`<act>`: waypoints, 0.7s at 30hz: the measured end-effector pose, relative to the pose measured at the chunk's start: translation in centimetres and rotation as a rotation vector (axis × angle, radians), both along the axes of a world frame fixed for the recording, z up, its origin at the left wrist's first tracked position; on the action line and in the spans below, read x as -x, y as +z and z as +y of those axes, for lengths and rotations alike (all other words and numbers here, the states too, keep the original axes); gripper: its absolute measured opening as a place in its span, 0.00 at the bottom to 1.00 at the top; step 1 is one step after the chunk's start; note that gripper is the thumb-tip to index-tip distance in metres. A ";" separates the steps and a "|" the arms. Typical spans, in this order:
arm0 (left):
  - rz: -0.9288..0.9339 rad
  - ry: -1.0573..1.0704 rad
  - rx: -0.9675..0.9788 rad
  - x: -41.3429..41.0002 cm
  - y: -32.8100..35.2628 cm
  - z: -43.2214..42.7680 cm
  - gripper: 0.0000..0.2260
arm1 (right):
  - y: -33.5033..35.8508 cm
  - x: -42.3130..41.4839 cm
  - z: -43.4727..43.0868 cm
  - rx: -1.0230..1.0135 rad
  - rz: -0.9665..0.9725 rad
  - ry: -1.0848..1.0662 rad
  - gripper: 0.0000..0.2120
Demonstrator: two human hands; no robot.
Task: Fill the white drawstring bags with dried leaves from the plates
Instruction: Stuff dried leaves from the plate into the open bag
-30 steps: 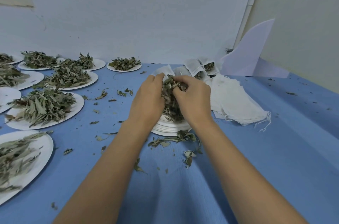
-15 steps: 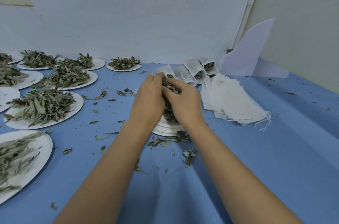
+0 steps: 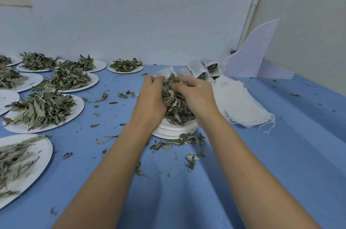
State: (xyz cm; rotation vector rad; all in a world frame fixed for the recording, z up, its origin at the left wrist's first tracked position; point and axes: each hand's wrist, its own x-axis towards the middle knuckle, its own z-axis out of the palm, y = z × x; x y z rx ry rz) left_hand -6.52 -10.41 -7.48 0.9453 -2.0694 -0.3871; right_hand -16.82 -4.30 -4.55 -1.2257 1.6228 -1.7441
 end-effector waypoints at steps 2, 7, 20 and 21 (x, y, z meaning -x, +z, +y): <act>0.005 -0.021 0.002 0.0 0.2 0.2 0.25 | -0.4 -0.2 -0.3 -0.039 0.033 -0.029 0.07; -0.013 -0.077 -0.034 0.3 0.6 0.8 0.25 | -1.0 -0.1 -0.4 -0.075 0.195 -0.144 0.10; 0.248 -0.270 -0.356 0.4 1.2 1.3 0.24 | -1.5 0.1 -0.6 -0.061 0.340 -0.317 0.09; 0.290 -0.275 -0.396 0.4 1.3 1.3 0.22 | -1.5 0.2 -0.6 -0.065 0.325 -0.320 0.09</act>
